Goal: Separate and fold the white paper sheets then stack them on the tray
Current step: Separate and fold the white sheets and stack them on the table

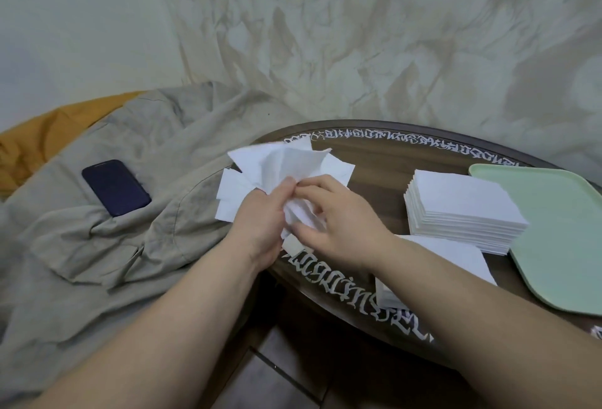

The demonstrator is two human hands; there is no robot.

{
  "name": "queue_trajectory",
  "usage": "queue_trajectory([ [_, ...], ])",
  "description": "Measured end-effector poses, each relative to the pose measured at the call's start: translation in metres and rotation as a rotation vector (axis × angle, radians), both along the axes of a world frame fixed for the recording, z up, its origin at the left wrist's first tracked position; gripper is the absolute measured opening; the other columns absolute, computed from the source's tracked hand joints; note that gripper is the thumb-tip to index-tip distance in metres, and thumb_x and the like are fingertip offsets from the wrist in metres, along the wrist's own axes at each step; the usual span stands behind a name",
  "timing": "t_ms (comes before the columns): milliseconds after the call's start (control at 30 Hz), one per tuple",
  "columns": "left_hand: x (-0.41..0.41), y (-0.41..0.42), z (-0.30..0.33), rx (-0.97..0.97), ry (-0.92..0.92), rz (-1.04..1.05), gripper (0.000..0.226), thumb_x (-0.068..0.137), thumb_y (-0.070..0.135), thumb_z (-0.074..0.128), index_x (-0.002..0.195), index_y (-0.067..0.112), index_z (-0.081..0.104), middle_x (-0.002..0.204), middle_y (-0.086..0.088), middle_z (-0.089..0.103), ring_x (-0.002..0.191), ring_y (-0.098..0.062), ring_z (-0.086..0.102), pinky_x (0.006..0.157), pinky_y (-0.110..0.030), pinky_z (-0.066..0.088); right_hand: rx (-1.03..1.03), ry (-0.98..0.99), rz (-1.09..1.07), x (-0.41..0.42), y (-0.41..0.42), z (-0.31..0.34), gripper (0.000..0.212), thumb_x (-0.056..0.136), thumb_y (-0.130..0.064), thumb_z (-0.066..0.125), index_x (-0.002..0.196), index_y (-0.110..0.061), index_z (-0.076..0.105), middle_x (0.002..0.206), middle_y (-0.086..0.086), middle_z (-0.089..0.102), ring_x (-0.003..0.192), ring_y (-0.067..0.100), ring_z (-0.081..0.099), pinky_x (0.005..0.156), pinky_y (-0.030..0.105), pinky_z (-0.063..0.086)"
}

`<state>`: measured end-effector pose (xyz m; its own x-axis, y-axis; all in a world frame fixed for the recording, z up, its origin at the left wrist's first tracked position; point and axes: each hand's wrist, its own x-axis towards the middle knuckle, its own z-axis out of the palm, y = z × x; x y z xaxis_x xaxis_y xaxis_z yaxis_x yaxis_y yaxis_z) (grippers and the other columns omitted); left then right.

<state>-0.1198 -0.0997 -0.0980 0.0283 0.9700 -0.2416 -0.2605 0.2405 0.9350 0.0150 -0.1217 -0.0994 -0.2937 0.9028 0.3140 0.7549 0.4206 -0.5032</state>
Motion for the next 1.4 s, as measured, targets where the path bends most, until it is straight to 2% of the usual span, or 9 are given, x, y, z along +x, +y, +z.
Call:
queue_trajectory([
  [167, -0.002, -0.031, 0.021, 0.027, -0.071, -0.113, 0.024, 0.095, 0.014, 0.058, 0.116, 0.003, 0.065, 0.113, -0.016, 0.072, 0.102, -0.033, 0.069, 0.092, -0.048, 0.054, 0.043, 0.268, -0.250, 0.019, -0.034, 0.024, 0.039, 0.084, -0.031, 0.068, 0.122, -0.026, 0.060, 0.122, -0.012, 0.055, 0.105, 0.008, 0.055, 0.091, 0.033, 0.048],
  [267, 0.007, -0.057, 0.033, 0.061, -0.146, -0.198, 0.036, 0.085, 0.014, 0.063, 0.120, 0.003, 0.063, 0.113, -0.016, 0.072, 0.104, -0.033, 0.069, 0.090, -0.046, 0.054, -0.297, 0.726, -0.289, 0.032, -0.056, 0.039, 0.046, 0.082, -0.024, 0.073, 0.124, -0.026, 0.054, 0.118, -0.007, 0.064, 0.100, 0.013, 0.064, 0.079, 0.031, 0.053],
  [333, 0.016, -0.071, 0.035, 0.070, -0.159, -0.236, 0.047, 0.078, 0.018, 0.066, 0.122, 0.002, 0.062, 0.114, -0.018, 0.071, 0.106, -0.036, 0.068, 0.092, -0.049, 0.054, -0.465, 1.004, -0.254, 0.040, -0.072, 0.044, 0.024, 0.085, -0.011, 0.069, 0.108, -0.016, 0.064, 0.104, 0.004, 0.073, 0.086, 0.017, 0.070, 0.068, 0.032, 0.055],
  [433, 0.030, -0.087, 0.034, 0.064, -0.191, -0.219, 0.031, 0.089, 0.016, 0.059, 0.115, 0.001, 0.064, 0.108, -0.016, 0.073, 0.096, -0.029, 0.072, 0.084, -0.042, 0.058, -0.420, 1.003, -0.350, 0.055, -0.092, 0.044, 0.008, 0.087, -0.007, 0.065, 0.086, -0.013, 0.070, 0.087, 0.007, 0.075, 0.071, 0.021, 0.069, 0.058, 0.035, 0.050],
  [600, 0.047, -0.102, 0.021, 0.032, -0.169, -0.239, 0.026, 0.103, 0.014, 0.043, 0.107, 0.003, 0.066, 0.100, -0.013, 0.075, 0.084, -0.023, 0.074, 0.071, -0.036, 0.061, -0.312, 0.972, -0.412, 0.081, -0.113, 0.025, 0.019, 0.088, -0.021, 0.062, 0.085, -0.005, 0.070, 0.085, 0.010, 0.074, 0.076, 0.023, 0.067, 0.067, 0.035, 0.051],
  [800, 0.060, -0.097, 0.010, 0.007, -0.114, -0.183, 0.022, 0.103, 0.012, 0.044, 0.107, 0.002, 0.064, 0.106, -0.014, 0.074, 0.094, -0.027, 0.072, 0.083, -0.042, 0.057, -0.114, 0.732, -0.489, 0.100, -0.109, 0.011, 0.034, 0.083, -0.030, 0.055, 0.070, 0.002, 0.053, 0.067, 0.015, 0.048, 0.065, 0.017, 0.042, 0.064, 0.035, 0.036],
  [900, 0.059, -0.091, 0.004, 0.003, -0.060, -0.183, 0.025, 0.102, 0.012, 0.046, 0.114, -0.001, 0.063, 0.109, -0.015, 0.073, 0.099, -0.031, 0.070, 0.085, -0.043, 0.056, -0.038, 0.773, -0.539, 0.110, -0.103, 0.016, 0.023, 0.081, -0.022, 0.056, 0.081, 0.000, 0.063, 0.070, 0.014, 0.057, 0.066, 0.017, 0.047, 0.063, 0.033, 0.040],
  [1033, 0.058, -0.092, -0.002, 0.005, -0.058, -0.230, 0.024, 0.101, 0.011, 0.045, 0.107, 0.002, 0.067, 0.106, -0.014, 0.074, 0.098, -0.030, 0.070, 0.092, -0.045, 0.053, -0.259, 1.016, -0.352, 0.103, -0.107, 0.022, 0.018, 0.083, 0.005, 0.060, 0.093, -0.006, 0.070, 0.086, 0.008, 0.074, 0.073, 0.021, 0.066, 0.067, 0.034, 0.052],
  [1400, 0.057, -0.092, -0.004, 0.002, -0.184, -0.330, 0.035, 0.102, 0.016, 0.038, 0.120, 0.000, 0.064, 0.118, -0.016, 0.070, 0.111, -0.031, 0.067, 0.092, -0.043, 0.053, -0.441, 0.897, -0.327, 0.084, -0.101, 0.012, 0.008, 0.085, -0.001, 0.063, 0.087, -0.004, 0.071, 0.089, 0.007, 0.076, 0.084, 0.024, 0.073, 0.080, 0.042, 0.058],
])
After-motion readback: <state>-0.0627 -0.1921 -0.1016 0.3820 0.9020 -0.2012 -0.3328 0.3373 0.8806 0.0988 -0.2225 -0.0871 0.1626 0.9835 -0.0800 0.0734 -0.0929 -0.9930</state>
